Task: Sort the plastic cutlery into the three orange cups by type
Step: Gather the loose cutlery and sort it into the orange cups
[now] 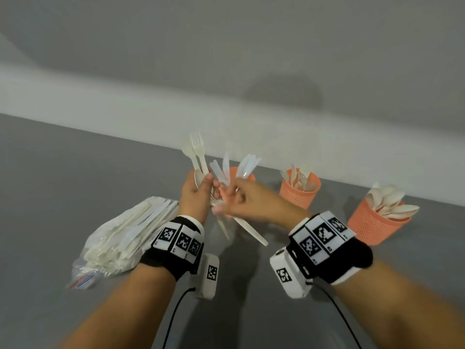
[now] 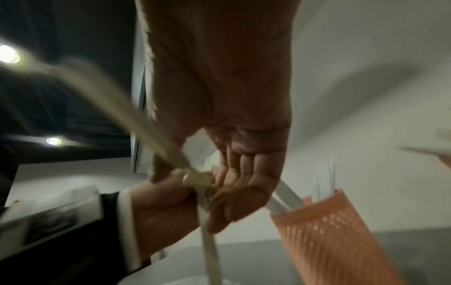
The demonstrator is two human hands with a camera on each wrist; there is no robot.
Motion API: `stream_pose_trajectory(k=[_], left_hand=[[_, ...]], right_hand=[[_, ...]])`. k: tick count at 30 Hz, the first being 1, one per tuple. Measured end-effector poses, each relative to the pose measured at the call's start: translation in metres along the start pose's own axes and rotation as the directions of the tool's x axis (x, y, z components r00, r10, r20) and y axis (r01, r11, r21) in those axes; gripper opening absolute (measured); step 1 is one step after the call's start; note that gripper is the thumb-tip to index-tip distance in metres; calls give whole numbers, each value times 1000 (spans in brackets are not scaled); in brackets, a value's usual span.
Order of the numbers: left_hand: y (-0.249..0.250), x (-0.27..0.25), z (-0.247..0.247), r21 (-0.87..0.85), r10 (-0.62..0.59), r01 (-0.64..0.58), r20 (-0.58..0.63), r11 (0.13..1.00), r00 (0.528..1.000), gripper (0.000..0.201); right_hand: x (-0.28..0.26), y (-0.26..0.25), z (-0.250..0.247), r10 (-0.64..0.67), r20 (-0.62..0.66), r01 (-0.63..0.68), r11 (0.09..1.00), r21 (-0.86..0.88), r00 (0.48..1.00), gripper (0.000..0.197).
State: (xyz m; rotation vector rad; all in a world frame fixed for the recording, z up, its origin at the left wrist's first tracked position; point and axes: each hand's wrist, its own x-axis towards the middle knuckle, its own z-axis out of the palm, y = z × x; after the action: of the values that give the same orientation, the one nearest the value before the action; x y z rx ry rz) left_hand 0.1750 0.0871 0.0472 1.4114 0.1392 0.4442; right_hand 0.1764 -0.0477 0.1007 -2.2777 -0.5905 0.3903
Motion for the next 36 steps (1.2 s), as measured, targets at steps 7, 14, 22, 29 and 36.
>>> stream_pose_trajectory(k=[7, 14, 22, 29, 36], left_hand=[[10, -13, 20, -135, -25, 37, 90, 990, 996, 19], [7, -35, 45, -136, -63, 126, 398, 983, 915, 17], [3, -68, 88, 54, -201, 227, 684, 972, 701, 25], [-15, -54, 98, 102, -307, 296, 490, 950, 815, 23], [-14, -42, 94, 19, -304, 324, 400, 946, 865, 22]], right_hand=[[-37, 22, -10, -19, 202, 25, 999, -27, 979, 14], [-57, 59, -45, 148, -297, 38, 840, 542, 943, 17], [-55, 75, -48, 220, -249, 51, 646, 762, 943, 11], [-44, 94, -93, 326, -406, 235, 453, 860, 854, 12], [7, 114, -131, 237, -778, 333, 803, 494, 582, 10]])
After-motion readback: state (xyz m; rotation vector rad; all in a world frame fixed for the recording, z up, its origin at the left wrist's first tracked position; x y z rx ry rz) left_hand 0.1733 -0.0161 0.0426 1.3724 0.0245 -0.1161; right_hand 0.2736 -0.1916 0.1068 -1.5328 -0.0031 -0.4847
